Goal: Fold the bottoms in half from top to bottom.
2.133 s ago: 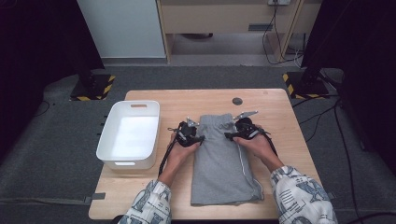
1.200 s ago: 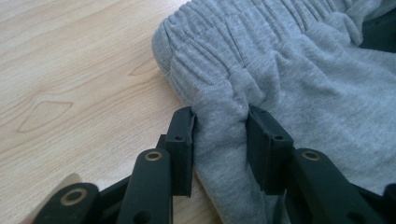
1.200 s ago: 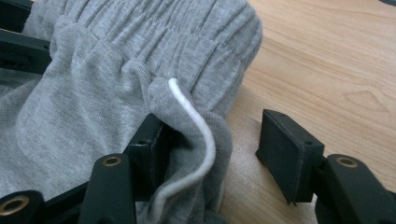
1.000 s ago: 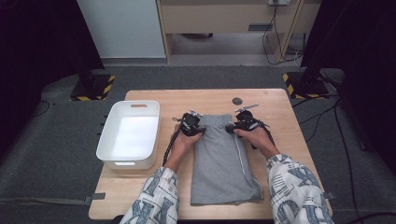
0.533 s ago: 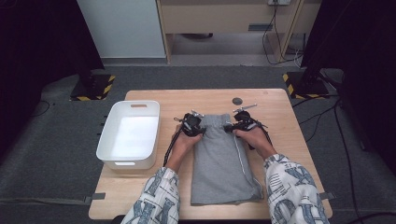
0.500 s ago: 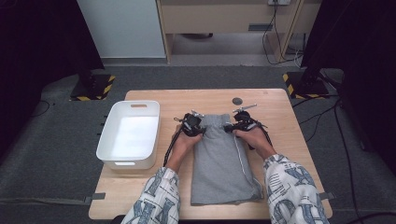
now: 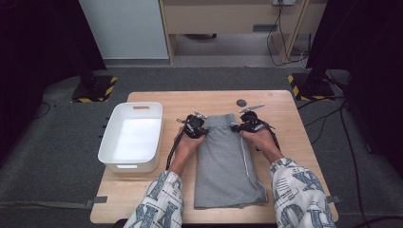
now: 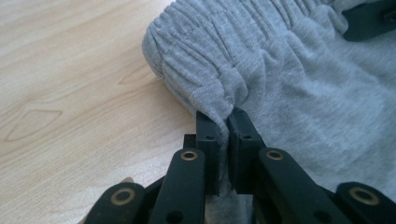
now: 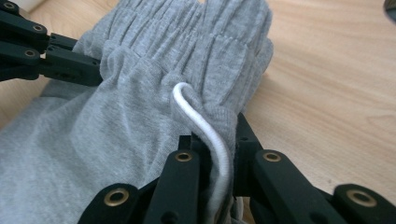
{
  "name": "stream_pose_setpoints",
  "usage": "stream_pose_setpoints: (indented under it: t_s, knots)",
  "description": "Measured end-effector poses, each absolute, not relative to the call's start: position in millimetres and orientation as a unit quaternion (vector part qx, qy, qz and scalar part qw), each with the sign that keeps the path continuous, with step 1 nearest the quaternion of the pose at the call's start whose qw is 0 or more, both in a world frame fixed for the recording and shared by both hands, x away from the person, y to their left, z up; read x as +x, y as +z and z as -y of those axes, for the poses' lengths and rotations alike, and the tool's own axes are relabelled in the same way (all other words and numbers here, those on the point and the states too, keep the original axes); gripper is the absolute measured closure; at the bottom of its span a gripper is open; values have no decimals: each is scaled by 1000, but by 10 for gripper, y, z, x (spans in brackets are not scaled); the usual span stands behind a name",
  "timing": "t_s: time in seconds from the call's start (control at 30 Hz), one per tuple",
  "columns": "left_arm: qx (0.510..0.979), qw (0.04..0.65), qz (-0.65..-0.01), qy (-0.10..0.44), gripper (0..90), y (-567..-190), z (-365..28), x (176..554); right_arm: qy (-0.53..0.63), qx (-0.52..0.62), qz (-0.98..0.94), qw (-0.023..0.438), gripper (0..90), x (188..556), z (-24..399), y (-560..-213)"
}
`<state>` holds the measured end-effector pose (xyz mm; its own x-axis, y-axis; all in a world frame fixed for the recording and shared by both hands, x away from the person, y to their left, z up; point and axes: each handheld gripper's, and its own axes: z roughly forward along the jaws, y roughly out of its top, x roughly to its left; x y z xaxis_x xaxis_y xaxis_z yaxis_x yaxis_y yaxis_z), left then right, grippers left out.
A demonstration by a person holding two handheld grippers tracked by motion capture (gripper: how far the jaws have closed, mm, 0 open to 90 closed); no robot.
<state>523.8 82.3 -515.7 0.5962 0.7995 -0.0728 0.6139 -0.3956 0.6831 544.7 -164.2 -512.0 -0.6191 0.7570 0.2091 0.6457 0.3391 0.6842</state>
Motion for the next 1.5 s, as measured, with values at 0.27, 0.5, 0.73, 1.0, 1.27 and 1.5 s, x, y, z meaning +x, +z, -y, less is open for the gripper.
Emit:
stream_pose_setpoints:
  t_s: [0.27, 0.5, 0.73, 1.0, 1.27, 1.5]
  knots:
    - [818, 366, -418, 148, 845, -4964, -819, 5221, 397, 426, -808, 84, 842, 5408, 1701, -4980]
    - [816, 378, -407, 158, 847, -4773, -773, 5220, 414, 429, -797, 94, 843, 5397, 1786, -4859]
    - [807, 392, -407, 167, 848, -4642, -773, 5248, 422, 419, -796, 111, 843, 5426, 1802, -4656]
    - [799, 407, -407, 174, 848, -4521, -791, 5267, 433, 413, -792, 122, 843, 5439, 1810, -4506]
    - [793, 418, -404, 180, 848, -4431, -785, 5293, 441, 412, -787, 130, 843, 5463, 1829, -4390]
    - [794, 419, -402, 182, 848, -4425, -785, 5287, 443, 411, -786, 131, 843, 5453, 1834, -4378]
